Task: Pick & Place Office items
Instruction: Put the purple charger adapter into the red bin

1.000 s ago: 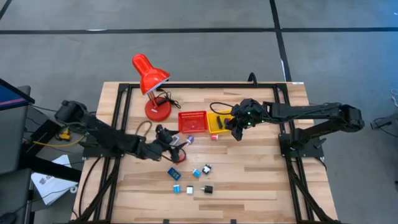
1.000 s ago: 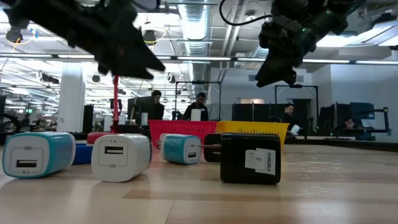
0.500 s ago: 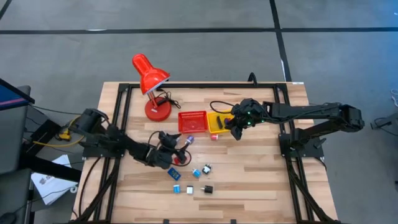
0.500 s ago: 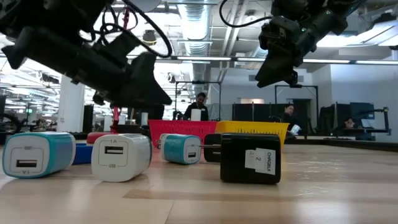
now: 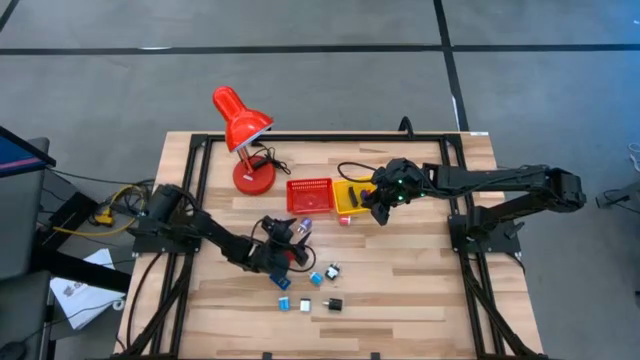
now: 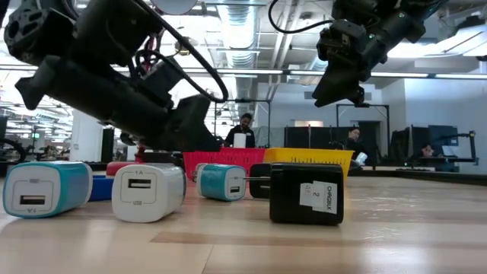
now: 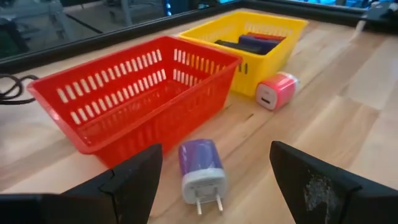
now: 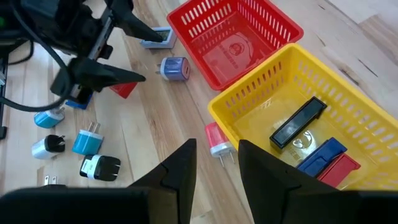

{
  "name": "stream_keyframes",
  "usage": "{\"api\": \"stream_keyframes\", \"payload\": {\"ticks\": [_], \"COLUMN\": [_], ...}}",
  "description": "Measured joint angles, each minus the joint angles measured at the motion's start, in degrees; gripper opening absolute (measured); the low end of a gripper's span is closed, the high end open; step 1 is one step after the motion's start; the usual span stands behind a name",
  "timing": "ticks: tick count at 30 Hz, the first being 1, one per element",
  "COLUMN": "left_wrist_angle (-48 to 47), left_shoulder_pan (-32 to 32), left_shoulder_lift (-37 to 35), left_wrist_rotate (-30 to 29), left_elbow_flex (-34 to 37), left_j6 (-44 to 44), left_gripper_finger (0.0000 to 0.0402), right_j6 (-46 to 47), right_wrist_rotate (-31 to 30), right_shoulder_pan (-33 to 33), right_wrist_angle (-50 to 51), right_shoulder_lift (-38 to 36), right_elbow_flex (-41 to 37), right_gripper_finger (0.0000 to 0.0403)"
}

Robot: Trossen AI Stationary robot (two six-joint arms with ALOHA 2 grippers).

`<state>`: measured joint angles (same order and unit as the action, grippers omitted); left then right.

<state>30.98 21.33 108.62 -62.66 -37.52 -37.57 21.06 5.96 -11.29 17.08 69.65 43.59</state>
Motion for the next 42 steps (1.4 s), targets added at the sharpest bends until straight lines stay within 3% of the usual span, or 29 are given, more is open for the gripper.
{"api": "stream_keyframes", "payload": {"ticks": [20, 42], "left_wrist_angle": [-0.5, -2.2], "left_shoulder_pan": [-3.0, -3.4], "left_shoulder_lift": [7.4, 7.4], "left_wrist_rotate": [1.6, 5.7], "left_elbow_flex": [-3.1, -3.0], "left_j6": [-3.6, -4.0], "left_gripper_finger": [0.0285, 0.0146], "right_j6": [1.5, 1.5], "right_wrist_rotate": [0.0, 0.0], "right_shoulder_pan": [0.0, 0.0], "right_wrist_angle": [0.0, 0.0], "right_shoulder_lift": [0.0, 0.0], "right_elbow_flex": [0.0, 0.0], "right_gripper_finger": [0.0113, 0.0113]}}
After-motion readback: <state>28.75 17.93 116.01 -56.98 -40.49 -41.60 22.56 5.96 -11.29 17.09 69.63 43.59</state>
